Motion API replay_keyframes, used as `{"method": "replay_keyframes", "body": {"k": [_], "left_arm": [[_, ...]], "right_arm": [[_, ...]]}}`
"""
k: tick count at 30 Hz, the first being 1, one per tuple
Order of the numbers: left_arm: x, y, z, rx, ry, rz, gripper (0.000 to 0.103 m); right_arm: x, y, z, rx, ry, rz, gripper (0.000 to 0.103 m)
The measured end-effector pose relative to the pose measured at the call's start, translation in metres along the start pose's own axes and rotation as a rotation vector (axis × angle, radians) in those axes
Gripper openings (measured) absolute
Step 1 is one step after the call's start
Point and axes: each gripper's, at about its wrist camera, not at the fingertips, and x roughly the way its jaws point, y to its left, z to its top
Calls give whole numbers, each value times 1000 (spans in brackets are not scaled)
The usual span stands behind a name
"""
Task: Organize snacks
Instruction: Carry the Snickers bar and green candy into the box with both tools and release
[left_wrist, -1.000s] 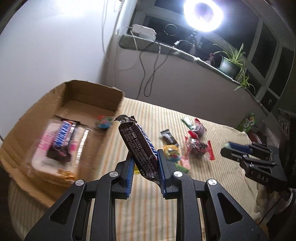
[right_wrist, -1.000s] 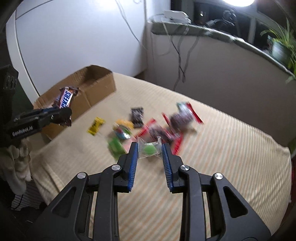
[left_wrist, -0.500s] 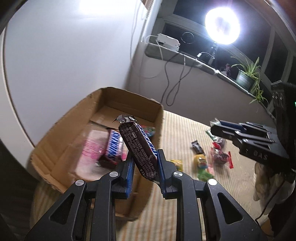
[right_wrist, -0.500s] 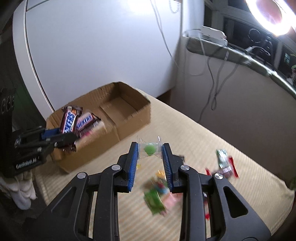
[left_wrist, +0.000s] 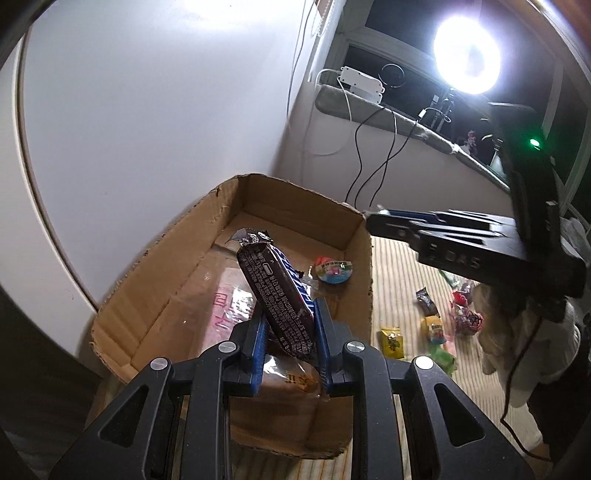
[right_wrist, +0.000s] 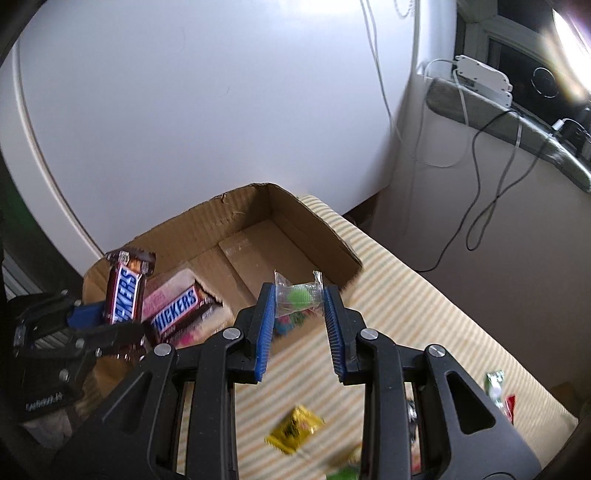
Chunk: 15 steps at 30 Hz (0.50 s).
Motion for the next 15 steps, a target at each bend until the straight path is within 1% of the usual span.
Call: {"method": "replay_keyframes", "body": {"k": [5,15], "left_arm": [[4,5,4,-4,3,11,22],[9,14,8,-22,3,30,22]], "right_arm": [[25,2,12,-2,22,20,28],[52,6,20,0,53,49,28]]}}
